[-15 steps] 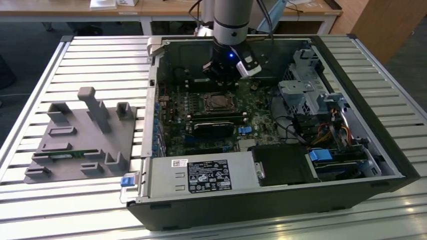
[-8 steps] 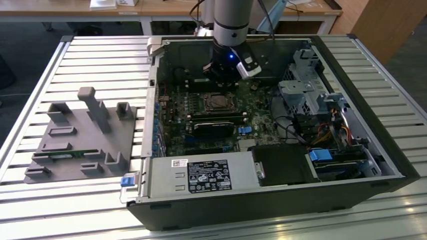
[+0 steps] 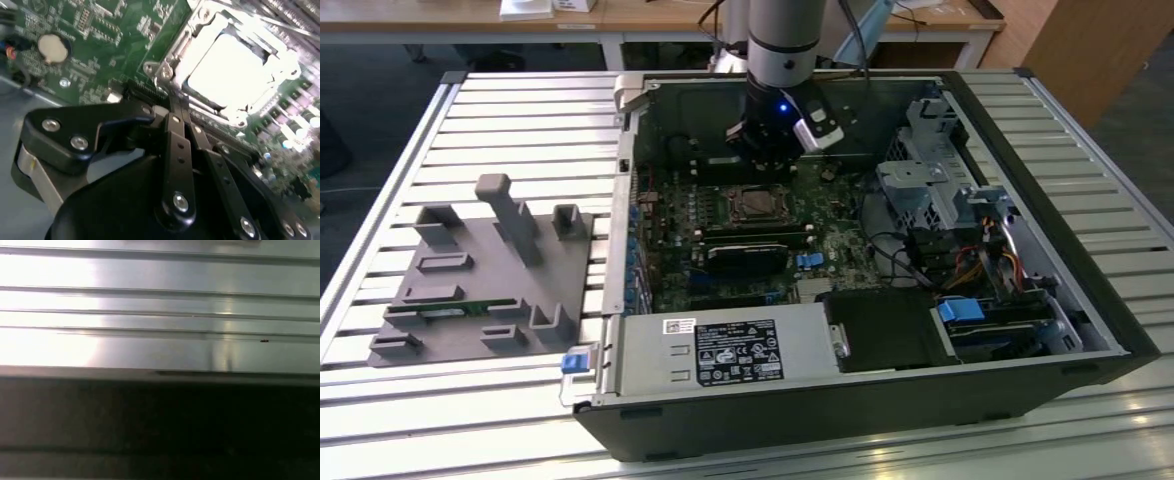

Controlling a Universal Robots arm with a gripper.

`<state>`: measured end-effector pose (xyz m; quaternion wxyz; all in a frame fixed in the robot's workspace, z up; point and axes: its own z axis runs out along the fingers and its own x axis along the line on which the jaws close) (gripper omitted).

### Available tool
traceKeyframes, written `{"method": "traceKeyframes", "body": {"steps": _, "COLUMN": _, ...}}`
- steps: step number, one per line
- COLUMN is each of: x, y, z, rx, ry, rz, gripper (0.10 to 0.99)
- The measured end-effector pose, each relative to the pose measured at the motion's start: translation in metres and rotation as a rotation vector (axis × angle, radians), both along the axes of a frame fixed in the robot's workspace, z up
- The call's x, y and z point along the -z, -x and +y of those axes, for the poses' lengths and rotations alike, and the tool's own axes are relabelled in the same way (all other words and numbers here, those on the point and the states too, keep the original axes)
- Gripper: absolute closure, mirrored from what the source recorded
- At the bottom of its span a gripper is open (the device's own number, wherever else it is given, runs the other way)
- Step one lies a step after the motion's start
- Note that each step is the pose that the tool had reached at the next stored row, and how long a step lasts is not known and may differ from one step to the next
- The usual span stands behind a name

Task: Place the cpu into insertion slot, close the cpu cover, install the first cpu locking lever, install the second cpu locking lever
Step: 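Install the first cpu locking lever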

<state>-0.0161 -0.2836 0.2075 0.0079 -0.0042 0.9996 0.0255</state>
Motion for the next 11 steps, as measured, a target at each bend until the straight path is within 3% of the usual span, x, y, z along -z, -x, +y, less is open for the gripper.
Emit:
{"method": "traceKeyframes", "body": {"steps": 3, "x": -0.0076, "y": 0.0, "z": 0.0, "rx": 0.0, "ry": 0.0, "rz": 0.0004, "gripper": 0.98}}
{"method": "traceKeyframes", "body": {"steps": 11, "x": -0.0076, "y": -0.0002, "z": -0.0042, "rx": 0.0, "ry": 0.0, "rz": 0.0006, "gripper": 0.98}}
